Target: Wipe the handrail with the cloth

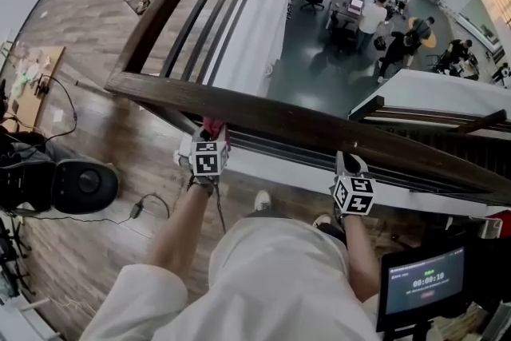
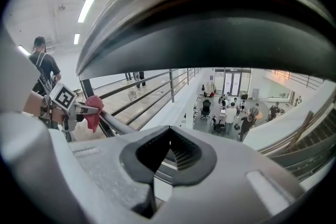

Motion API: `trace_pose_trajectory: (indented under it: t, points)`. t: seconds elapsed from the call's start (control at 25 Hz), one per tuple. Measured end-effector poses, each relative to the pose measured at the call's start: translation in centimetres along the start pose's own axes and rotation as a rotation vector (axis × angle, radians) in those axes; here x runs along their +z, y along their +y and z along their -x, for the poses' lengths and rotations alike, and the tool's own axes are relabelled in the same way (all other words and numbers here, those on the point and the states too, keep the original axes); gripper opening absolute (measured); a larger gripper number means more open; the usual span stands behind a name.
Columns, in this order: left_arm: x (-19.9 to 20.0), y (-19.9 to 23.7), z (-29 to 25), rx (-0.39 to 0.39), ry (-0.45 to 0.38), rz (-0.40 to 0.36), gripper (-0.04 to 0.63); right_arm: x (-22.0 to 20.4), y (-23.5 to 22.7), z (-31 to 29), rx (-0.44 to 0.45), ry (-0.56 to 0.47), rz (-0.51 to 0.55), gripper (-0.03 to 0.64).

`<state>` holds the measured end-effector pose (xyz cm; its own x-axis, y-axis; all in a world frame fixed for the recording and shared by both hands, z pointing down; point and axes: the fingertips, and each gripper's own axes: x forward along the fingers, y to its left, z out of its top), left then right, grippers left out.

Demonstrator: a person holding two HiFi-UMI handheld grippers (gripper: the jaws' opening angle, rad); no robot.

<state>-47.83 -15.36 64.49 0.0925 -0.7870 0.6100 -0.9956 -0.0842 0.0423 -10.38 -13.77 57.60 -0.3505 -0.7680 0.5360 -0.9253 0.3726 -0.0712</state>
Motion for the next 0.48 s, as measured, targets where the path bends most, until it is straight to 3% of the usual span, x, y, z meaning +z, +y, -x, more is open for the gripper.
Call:
trace_pose_trajectory:
  t: [0.48]
  points:
    - [0.1,-9.6,0.7,-0.112,0.068,-0.005,0.094,-0.1,0.0,0.5,0.070,0.005,0.002,0.003]
